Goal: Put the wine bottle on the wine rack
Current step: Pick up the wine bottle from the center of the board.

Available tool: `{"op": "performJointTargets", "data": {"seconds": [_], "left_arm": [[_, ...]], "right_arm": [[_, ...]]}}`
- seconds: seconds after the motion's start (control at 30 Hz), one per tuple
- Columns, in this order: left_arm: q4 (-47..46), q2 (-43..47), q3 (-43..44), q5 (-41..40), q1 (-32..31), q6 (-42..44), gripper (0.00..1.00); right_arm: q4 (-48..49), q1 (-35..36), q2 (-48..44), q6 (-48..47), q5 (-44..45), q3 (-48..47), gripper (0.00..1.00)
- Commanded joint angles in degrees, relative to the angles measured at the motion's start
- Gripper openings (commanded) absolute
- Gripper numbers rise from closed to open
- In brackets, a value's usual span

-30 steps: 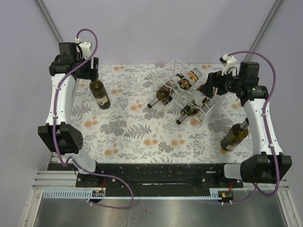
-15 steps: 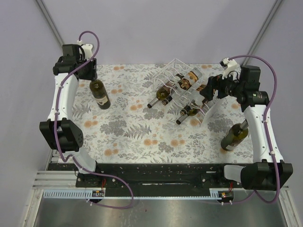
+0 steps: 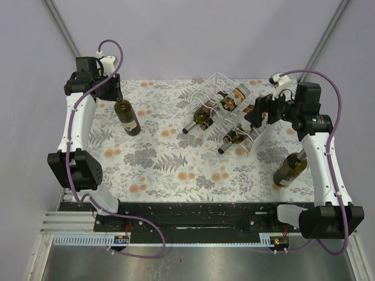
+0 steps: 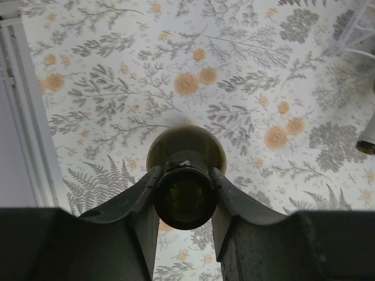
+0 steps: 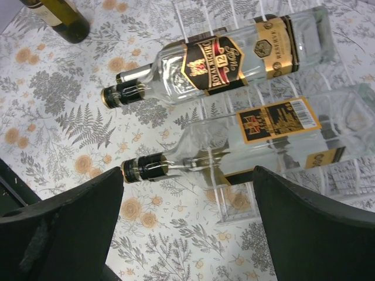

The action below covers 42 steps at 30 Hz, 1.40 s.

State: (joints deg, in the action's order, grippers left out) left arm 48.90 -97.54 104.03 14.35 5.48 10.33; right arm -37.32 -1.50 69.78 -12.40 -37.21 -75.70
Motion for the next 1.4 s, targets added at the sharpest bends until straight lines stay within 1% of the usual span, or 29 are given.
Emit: {"op": "performJointTargets", "data": {"seconds": [0.0, 0.2, 0.33, 0.47, 0.6, 0.77, 0.97, 1.03, 1.2, 1.3, 1.37], "left_arm": [[0.0, 7.7, -0.5, 10.8, -0.8, -0.2, 0.0], [5.4, 13.5, -1.8, 13.0, -6.6, 4.4, 0.0], [7.3, 17.1, -1.5, 17.8, -9.5, 5.1, 0.0], [7.8, 19.9, 1.9, 21.7, -11.8, 3.8, 0.0], [6.4, 22.8, 4.1, 25.4, -13.3, 1.1, 0.0], [6.0, 24.9, 7.8, 25.7, -16.8, -1.8, 0.0], [5.2, 25.2, 9.8, 27.2, -18.6, -5.5, 0.0], [4.5, 25.1, 9.7, 27.7, -18.9, -6.6, 0.0], [1.6, 25.0, 9.3, 27.9, -20.0, -9.4, 0.0], [-1.3, 25.4, 7.5, 27.3, -20.3, -10.1, 0.0], [-3.2, 25.5, 7.1, 27.1, -20.7, -12.4, 0.0]], "right_arm": [[-0.2, 4.5, -1.7, -1.8, -1.0, -0.8, 1.0], [0.1, 11.9, 0.4, -2.8, 0.7, -1.9, 0.99], [2.5, 17.6, 1.9, -3.2, 0.8, -2.3, 0.99], [6.1, 24.5, 4.5, -3.9, -0.8, -2.5, 0.99], [10.4, 29.2, 8.7, -4.4, -2.8, -3.6, 0.99], [12.3, 36.1, 14.2, -6.6, -4.4, -6.9, 0.99], [17.8, 39.7, 20.0, -5.3, -7.4, -9.0, 0.99], [18.5, 40.3, 21.4, -4.4, -9.9, -9.9, 1.0], [20.8, 42.6, 22.7, -2.2, -13.7, -9.6, 1.0], [21.6, 43.8, 22.5, -1.7, -15.1, -9.7, 0.99], [21.8, 44.4, 22.5, -1.4, -15.8, -9.8, 0.99]]}}
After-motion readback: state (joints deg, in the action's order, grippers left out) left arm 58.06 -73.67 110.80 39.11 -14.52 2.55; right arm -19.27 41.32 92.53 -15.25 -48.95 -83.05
